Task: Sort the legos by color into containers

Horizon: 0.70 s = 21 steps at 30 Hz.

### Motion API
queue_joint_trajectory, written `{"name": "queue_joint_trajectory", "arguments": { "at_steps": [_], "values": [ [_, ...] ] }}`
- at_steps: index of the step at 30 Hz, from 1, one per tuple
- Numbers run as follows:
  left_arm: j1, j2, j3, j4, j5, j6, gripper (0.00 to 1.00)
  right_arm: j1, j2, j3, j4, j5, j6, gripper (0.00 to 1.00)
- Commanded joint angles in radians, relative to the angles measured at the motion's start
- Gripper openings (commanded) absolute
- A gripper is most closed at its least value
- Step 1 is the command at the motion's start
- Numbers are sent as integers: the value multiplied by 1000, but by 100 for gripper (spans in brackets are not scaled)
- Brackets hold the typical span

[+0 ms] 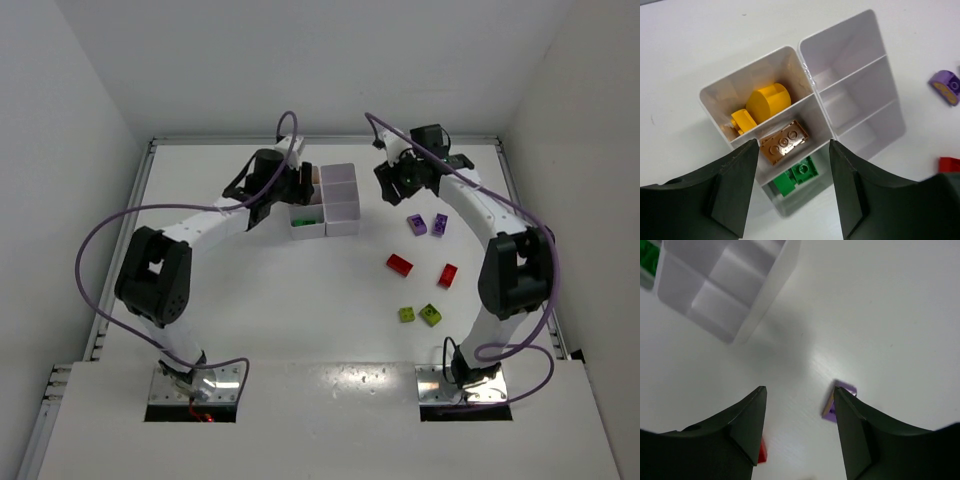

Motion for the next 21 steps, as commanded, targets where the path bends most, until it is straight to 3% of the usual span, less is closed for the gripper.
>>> {"name": "queue_joint_trajectory", "arguments": {
  "at_steps": [1, 6, 13, 21],
  "values": [
    [26, -95, 96, -90, 80, -5, 64, -35, 5, -19, -169, -154, -156, 56],
    [45, -163, 129, -184, 91, 78, 64, -55, -1, -74, -313, -175, -227, 55],
    [45, -183, 90, -204, 82, 96, 64, -46, -38, -201, -419, -166, -321, 67],
    [45, -151, 109, -204, 93, 96, 64, -37, -58, -281, -333, -114, -291, 72]
  ]
}}
